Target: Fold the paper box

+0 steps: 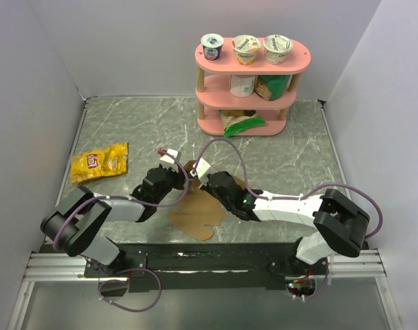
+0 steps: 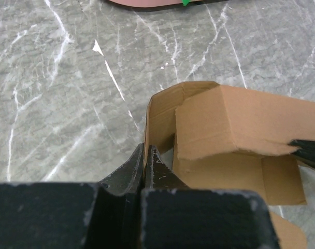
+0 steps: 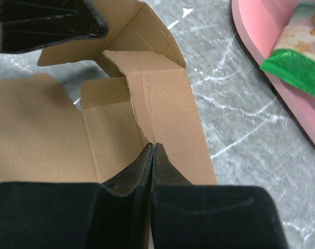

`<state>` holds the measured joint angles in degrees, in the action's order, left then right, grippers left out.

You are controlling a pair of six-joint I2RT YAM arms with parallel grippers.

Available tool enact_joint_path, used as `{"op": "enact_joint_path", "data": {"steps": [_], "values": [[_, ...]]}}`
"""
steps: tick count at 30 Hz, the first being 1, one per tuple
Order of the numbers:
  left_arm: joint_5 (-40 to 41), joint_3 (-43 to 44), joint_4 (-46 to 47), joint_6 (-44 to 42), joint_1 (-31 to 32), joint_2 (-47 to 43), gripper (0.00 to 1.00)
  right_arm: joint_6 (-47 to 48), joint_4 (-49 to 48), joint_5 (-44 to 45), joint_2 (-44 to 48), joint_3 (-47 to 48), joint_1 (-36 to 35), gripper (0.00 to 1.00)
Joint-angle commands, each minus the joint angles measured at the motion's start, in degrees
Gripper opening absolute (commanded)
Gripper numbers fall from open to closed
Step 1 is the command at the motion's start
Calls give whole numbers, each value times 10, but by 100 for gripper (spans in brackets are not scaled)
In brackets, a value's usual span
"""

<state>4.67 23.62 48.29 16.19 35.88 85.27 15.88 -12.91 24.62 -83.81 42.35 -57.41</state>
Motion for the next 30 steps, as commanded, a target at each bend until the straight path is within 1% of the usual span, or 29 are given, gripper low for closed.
{"op": "enact_joint_path", "data": {"steps": [1, 3, 4, 6, 7, 8, 10, 15, 16, 17, 18, 21, 22, 23, 24, 25, 28, 29, 30], "values": [[-13, -15, -1, 27, 38, -27, 1, -45, 17, 25, 2, -10, -2, 12], [-7, -18, -8, 31, 50, -34, 1, -59, 18, 22, 9, -16, -2, 26], [-4, -20, -9, 31, 54, -37, 1, -63, 18, 22, 16, -17, -2, 36], [6, -23, -14, 31, 64, -39, 1, -74, 17, 14, 21, -23, -2, 47], [10, -23, -17, 30, 67, -39, 1, -74, 17, 7, 25, -24, -2, 57], [16, -24, -18, 30, 70, -38, 1, -77, 18, 3, 25, -25, -2, 60], [18, -29, -14, 30, 79, -35, 1, -75, 15, 3, 17, -24, -2, 62], [26, -24, -19, 33, 99, -35, 1, -74, 15, 3, -7, -10, -1, 63], [32, -19, -27, 37, 102, -35, 1, -79, 16, 1, -7, -10, 2, 66], [36, -16, -34, 40, 104, -35, 1, -90, 15, -4, -4, -14, 3, 68], [43, -11, -44, 43, 109, -34, 1, -98, 20, -5, 1, -15, 3, 70], [107, 14, -114, 55, 117, -36, 1, -141, 54, -16, 55, -20, 3, 74], [131, 20, -125, 56, 118, -39, 1, -155, 65, -18, 92, -17, 3, 79], [138, 20, -134, 54, 118, -42, 1, -198, 106, -17, 109, -10, 4, 79], [143, 20, -135, 53, 120, -51, 1, -221, 124, -15, 125, -3, 5, 80], [145, 18, -134, 47, 121, -53, 1, -275, 145, -11, 151, 14, 3, 82], [147, 18, -132, 38, 125, -59, 1, -375, 240, 15, 181, 55, 4, 85], [149, 17, -131, 34, 126, -60, 1, -458, 266, 24, 183, 64, 4, 85], [155, 16, -128, 32, 132, -62, 1, -497, 307, 28, 185, 73, 4, 85]]}}
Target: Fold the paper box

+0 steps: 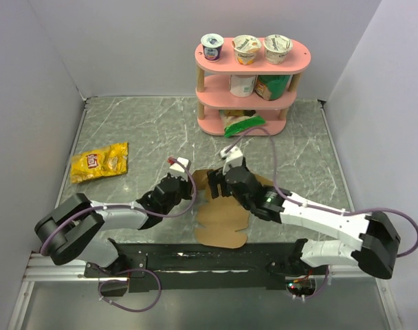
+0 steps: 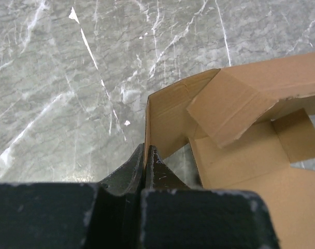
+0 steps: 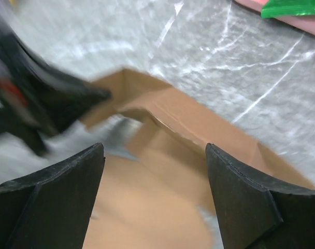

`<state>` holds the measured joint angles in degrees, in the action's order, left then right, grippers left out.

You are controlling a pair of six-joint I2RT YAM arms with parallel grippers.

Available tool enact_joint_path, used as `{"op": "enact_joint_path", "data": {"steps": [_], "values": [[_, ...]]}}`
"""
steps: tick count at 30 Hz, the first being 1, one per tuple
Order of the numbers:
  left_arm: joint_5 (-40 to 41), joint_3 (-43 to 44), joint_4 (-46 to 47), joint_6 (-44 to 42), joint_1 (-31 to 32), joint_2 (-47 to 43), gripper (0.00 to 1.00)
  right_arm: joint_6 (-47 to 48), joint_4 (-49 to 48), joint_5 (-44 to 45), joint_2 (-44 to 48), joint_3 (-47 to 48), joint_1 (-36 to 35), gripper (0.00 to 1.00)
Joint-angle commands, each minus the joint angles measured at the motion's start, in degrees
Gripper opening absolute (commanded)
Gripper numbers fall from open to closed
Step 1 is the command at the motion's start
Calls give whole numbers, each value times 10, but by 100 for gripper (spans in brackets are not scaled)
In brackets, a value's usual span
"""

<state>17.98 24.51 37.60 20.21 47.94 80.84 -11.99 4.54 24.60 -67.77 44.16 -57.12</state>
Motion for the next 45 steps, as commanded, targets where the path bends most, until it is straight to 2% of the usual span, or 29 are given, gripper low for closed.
{"op": "enact_joint_path", "data": {"steps": [1, 5, 7, 10, 13, 15, 17, 26, 31, 34, 36, 42, 45], "values": [[25, 6, -23, -10, 14, -18, 1, -284, 148, 27, 29, 66, 1, 85], [85, 16, -51, -4, 34, -18, 1, -441, 185, -2, 42, 75, 3, 86], [110, 21, -66, 8, 41, -19, 1, -526, 173, -30, 59, 59, 3, 87], [143, 18, -59, 15, 56, -19, 1, -598, 146, -43, 77, 23, 13, 87], [167, 9, -36, 2, 74, -20, 1, -625, 122, -57, 87, -18, 63, 84], [185, 5, -27, -8, 87, -19, 1, -632, 82, -96, 84, -42, 96, 82], [195, 4, -18, -15, 101, -17, 1, -633, 60, -91, 77, -45, 117, 81], [256, 6, -3, -46, 145, -6, 1, -673, 10, -80, 39, -45, 136, 80], [274, 19, -2, -46, 159, 9, 1, -691, 13, -49, -8, -36, 136, 78], [277, 26, -2, -46, 167, 17, 1, -692, 10, -39, -39, -29, 141, 74], [280, 31, -1, -46, 174, 22, 1, -690, 1, -31, -55, -31, 145, 68], [278, 48, -8, -44, 186, 31, 1, -670, 12, 3, -75, -24, 149, 38], [272, 48, -8, -37, 193, 32, 1, -666, 1, 15, -77, -34, 150, 32]]}}
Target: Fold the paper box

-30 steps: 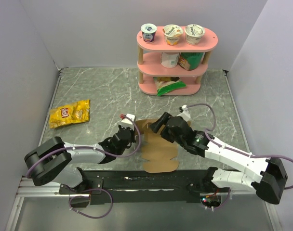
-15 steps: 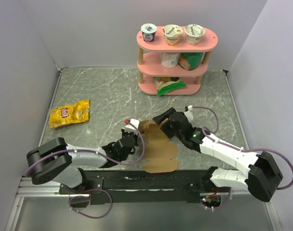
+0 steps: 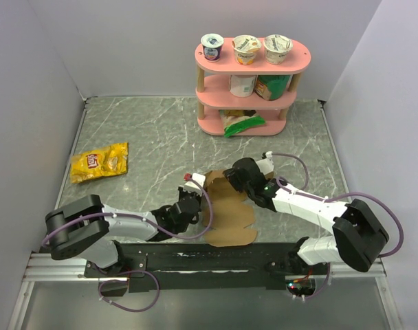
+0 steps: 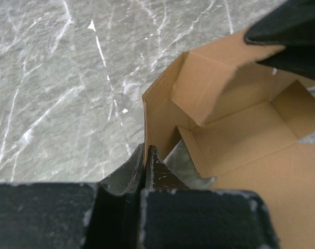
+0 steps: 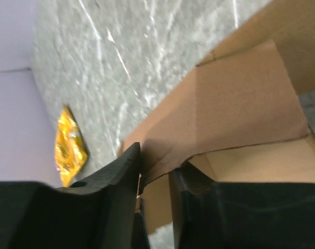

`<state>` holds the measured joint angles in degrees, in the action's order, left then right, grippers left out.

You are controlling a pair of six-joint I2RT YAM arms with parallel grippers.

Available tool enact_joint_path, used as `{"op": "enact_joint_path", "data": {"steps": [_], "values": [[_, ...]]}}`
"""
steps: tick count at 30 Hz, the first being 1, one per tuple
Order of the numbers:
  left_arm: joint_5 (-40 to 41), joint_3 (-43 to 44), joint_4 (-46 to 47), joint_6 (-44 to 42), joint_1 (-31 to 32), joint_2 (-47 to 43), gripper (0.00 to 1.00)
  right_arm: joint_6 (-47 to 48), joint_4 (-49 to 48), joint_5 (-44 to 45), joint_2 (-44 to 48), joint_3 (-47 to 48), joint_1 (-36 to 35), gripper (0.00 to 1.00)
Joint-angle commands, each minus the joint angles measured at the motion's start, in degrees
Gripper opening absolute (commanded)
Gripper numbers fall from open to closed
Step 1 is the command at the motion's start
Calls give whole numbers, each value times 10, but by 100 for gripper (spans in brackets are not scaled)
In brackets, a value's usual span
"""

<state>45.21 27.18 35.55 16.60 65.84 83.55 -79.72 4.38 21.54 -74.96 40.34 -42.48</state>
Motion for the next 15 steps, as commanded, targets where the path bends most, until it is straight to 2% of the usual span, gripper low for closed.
{"op": "enact_joint_path", "data": {"steps": [1, 3, 5, 6, 7, 8, 9, 10, 12, 14, 15], "values": [[-3, 22, 13, 2, 15, 6, 1, 12, -1, 49, -5, 2, 4, 32], [-12, 16, 21, 5, 19, 6, 1, 16, -20, 53, -5, -8, 4, 27], [-32, 2, 32, 10, 19, -1, 16, 20, -35, 53, -4, -19, 6, 19], [-38, -2, 37, 14, 20, -7, 28, 20, -34, 54, -4, -19, 6, 15], [-51, -6, 40, 17, 20, -20, 51, 22, -33, 54, -5, -19, 6, 8], [-62, -14, 43, 19, 20, -29, 60, 28, -35, 55, -5, -23, 6, 4], [-71, -19, 50, 19, 20, -40, 74, 32, -41, 56, -5, -28, 7, 0], [-78, -25, 51, 21, 20, -62, 79, 32, -46, 59, 0, -34, 8, 0], [-106, -40, 48, 26, 20, -87, 99, 40, -81, 57, 7, -63, 13, 0], [-138, -54, 40, 25, 17, -128, 99, 47, -107, 50, 16, -84, 19, 0], [-154, -59, 37, 22, 17, -143, 96, 54, -115, 46, 18, -90, 21, 0]]}}
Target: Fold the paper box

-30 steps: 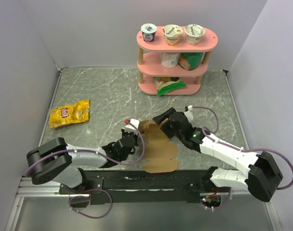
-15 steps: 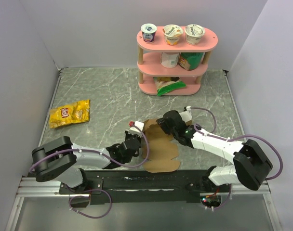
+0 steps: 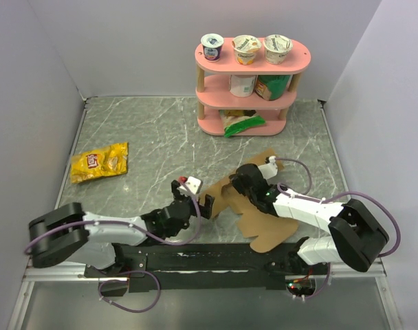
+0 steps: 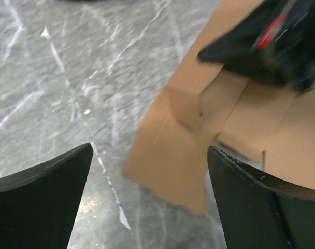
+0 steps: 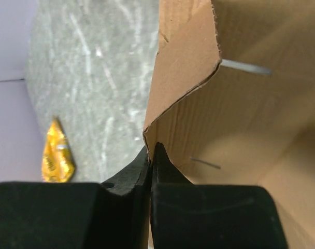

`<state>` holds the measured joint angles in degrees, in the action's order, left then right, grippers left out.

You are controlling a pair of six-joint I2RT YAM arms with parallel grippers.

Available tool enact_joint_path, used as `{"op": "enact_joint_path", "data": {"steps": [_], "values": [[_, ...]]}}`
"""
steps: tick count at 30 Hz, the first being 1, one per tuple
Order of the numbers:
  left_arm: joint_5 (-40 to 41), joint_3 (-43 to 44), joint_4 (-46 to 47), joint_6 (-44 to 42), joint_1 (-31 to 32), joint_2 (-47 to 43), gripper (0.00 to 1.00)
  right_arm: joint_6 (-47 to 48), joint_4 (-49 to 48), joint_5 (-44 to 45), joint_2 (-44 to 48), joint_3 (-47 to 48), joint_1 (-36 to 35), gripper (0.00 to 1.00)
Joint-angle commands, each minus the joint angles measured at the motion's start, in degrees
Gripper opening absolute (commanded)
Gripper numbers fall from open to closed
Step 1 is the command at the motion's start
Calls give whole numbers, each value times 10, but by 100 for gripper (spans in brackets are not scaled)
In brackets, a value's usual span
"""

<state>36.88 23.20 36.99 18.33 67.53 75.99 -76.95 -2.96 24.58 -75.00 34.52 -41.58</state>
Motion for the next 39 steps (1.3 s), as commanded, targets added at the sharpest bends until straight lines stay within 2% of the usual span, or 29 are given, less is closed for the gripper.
{"op": "enact_joint_path", "data": {"steps": [1, 3, 6, 9, 11, 13, 16, 21, 25, 28, 30, 33, 39], "values": [[-86, -29, 9, 5, -7, -96, 96, 31, -62, 12, 24, -37, 15, 0], [-131, -40, -3, 21, -23, -125, 96, 36, -73, 1, 30, -48, 18, 0], [-207, -75, -19, 59, -80, -191, 97, 15, -75, -21, 44, -54, 27, 0], [-240, -94, -73, 100, -145, -271, 96, -8, -72, -45, 57, -53, 41, 0], [-252, -105, -103, 126, -183, -292, 96, -35, -86, -73, 58, -53, 62, 0], [-295, -126, -96, 141, -213, -310, 96, -50, -105, -112, 56, -53, 72, 0], [-318, -153, -72, 155, -244, -309, 97, -61, -121, -149, 53, -39, 84, 0], [-298, -155, -53, 181, -298, -243, 98, -64, -119, -181, 64, -24, 92, 0], [-329, -134, -12, 185, -331, -157, 99, -63, -115, -192, 73, -22, 94, 0], [-379, -119, 45, 166, -334, -83, 99, -67, -114, -191, 76, -24, 97, 0], [-454, -114, 86, 148, -334, -38, 97, -69, -116, -197, 72, -24, 99, 0], [-515, -112, 171, 126, -332, 7, 95, -74, -127, -200, 64, -29, 99, 0], [-528, -71, 206, 104, -312, 61, 93, -73, -134, -204, 48, -31, 99, 0]]}}
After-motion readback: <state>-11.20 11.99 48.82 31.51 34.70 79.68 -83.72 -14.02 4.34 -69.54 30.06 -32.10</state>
